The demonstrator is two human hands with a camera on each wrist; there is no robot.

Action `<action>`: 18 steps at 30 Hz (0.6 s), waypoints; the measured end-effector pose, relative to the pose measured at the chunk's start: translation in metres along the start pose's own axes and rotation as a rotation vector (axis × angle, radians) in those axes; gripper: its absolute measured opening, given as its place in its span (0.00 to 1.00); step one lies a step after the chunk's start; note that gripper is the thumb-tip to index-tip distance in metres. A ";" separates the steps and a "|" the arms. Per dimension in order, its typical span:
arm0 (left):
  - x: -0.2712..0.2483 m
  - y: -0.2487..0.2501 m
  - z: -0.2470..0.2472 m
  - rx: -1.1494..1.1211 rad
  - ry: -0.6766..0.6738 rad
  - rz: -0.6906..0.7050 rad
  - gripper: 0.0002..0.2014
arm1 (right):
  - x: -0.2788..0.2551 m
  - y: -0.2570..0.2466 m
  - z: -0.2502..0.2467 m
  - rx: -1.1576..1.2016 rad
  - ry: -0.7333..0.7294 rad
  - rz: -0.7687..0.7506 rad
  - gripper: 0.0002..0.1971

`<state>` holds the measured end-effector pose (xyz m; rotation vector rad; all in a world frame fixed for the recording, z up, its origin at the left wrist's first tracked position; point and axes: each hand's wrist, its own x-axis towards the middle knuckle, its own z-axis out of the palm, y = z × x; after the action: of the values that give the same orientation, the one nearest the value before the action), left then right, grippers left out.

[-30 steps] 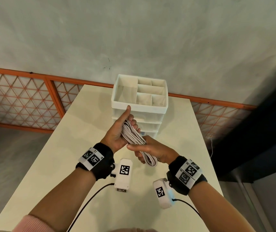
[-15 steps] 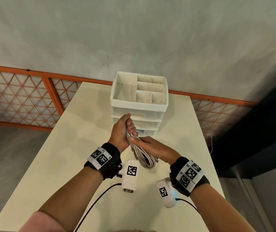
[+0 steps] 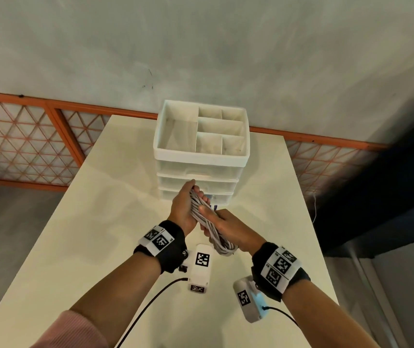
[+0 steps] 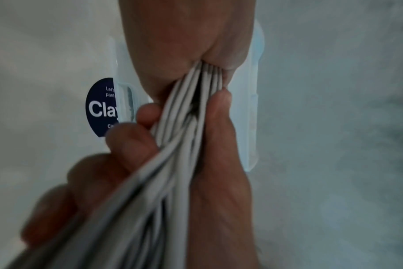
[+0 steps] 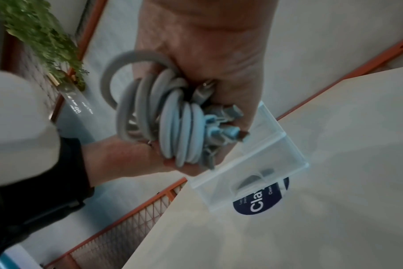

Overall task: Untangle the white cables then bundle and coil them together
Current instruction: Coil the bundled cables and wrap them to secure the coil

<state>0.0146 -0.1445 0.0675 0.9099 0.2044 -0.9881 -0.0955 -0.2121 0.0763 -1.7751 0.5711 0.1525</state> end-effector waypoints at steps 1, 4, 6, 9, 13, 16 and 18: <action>0.005 0.000 0.000 0.029 -0.013 -0.022 0.17 | 0.004 0.003 -0.004 -0.007 0.005 0.010 0.26; 0.018 0.002 -0.004 0.114 -0.043 -0.080 0.24 | 0.011 0.011 -0.015 -0.007 0.050 0.041 0.27; 0.028 0.003 -0.010 0.105 -0.005 -0.080 0.30 | 0.012 0.018 -0.023 -0.007 0.070 0.070 0.28; 0.038 0.006 -0.014 0.032 0.037 -0.041 0.33 | 0.009 0.028 -0.033 0.005 0.084 0.108 0.27; 0.044 0.004 -0.018 0.039 0.039 -0.039 0.33 | 0.006 0.035 -0.041 0.018 0.095 0.125 0.28; 0.040 -0.005 -0.025 0.121 0.054 -0.046 0.30 | 0.001 0.031 -0.046 -0.015 0.077 0.103 0.29; 0.035 -0.012 -0.028 0.137 0.073 -0.040 0.24 | -0.003 0.022 -0.048 -0.087 0.045 0.073 0.29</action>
<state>0.0316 -0.1489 0.0247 1.0719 0.2189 -1.0157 -0.1175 -0.2599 0.0715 -1.8469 0.6713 0.1908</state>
